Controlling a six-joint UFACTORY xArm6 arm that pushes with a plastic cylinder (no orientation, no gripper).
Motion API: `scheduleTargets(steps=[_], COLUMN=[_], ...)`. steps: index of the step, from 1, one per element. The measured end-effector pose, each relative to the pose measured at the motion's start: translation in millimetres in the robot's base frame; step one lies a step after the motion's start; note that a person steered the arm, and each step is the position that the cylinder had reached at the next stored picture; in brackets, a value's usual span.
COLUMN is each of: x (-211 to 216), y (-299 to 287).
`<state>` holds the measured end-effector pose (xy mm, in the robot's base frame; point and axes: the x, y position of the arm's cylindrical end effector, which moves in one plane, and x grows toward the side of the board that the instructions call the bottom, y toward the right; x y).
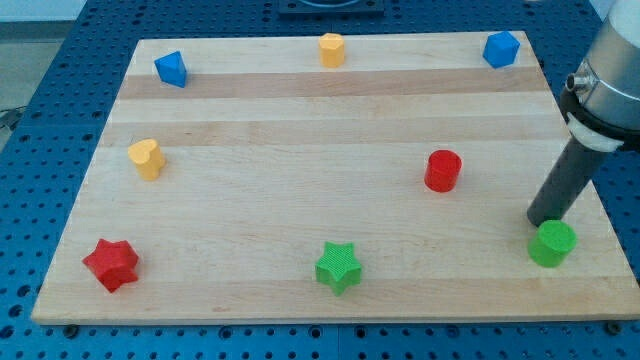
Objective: Push green circle to the bottom of the board
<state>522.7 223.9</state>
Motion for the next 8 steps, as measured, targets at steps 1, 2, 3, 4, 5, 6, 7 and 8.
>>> scheduleTargets(steps=[1, 2, 3, 4, 5, 6, 7, 8], x=[1.5, 13.0, 14.4, 17.0, 24.9, 23.9, 20.0, 20.1], y=[0.0, 0.0, 0.0, 0.0, 0.0, 0.0, -24.8, -53.7])
